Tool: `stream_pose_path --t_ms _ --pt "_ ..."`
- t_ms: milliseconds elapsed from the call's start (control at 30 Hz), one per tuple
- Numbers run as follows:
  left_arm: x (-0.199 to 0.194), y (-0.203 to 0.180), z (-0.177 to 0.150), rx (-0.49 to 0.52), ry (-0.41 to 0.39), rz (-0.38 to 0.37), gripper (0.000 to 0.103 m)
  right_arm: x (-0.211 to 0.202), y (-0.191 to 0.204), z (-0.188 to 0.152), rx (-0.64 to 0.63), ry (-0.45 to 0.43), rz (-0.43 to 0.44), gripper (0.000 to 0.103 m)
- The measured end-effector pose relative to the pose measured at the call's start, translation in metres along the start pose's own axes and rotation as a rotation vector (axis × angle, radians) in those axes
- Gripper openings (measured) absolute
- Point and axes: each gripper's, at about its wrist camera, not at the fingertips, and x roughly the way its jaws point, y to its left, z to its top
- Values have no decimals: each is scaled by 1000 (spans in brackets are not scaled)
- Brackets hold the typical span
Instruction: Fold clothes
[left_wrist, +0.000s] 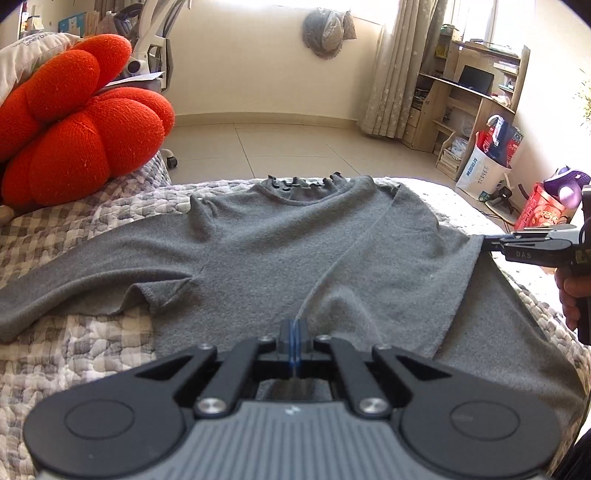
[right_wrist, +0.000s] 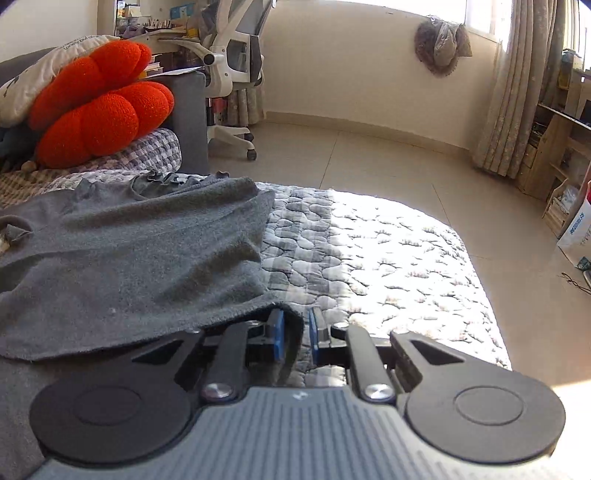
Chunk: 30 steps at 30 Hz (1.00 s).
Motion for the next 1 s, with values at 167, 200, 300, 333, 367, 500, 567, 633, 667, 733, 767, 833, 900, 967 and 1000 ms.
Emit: stream_pose_path --t_ms 167,200,300,333,367,500,567,633,667,733,767,833,900,967,1000 --pt "8 9 -2 -25 34 5 1 2 6 -6 -104 1 -32 23" --pt "10 12 -2 -33 41 2 1 0 6 -6 -108 -2 -39 27" --pt "6 25 -1 -94 32 -19 1 -3 2 -6 -135 -10 -59 41" --pt "4 30 0 -117 28 -28 1 -4 1 -7 -146 -13 -65 47" --pt "3 34 0 -136 26 -33 1 -5 -1 -7 -149 -14 -70 53" --pt "11 40 -4 -139 62 -28 1 -16 -1 -4 -149 -36 -105 57" --pt "15 41 -6 -139 77 -28 1 -24 11 0 -154 -77 -48 57" --pt "17 41 -6 -133 82 -8 2 -32 22 3 -158 -117 9 57" --pt "18 42 -6 -129 84 4 2 -36 28 4 -160 -138 38 57" --pt "19 45 -7 -138 87 12 2 -44 39 8 -165 -178 95 57" --pt "19 46 -7 -143 87 11 2 -48 45 9 -167 -199 124 57" --pt "18 48 -7 -148 85 4 2 -45 66 9 -204 -188 169 56" --pt "16 48 -7 -151 79 -10 2 -36 87 9 -260 -151 168 56" --pt "13 49 -6 -154 68 -30 4 -21 97 6 -287 -74 204 56" --pt "12 48 -6 -156 65 -31 6 -12 100 2 -292 -13 245 56"
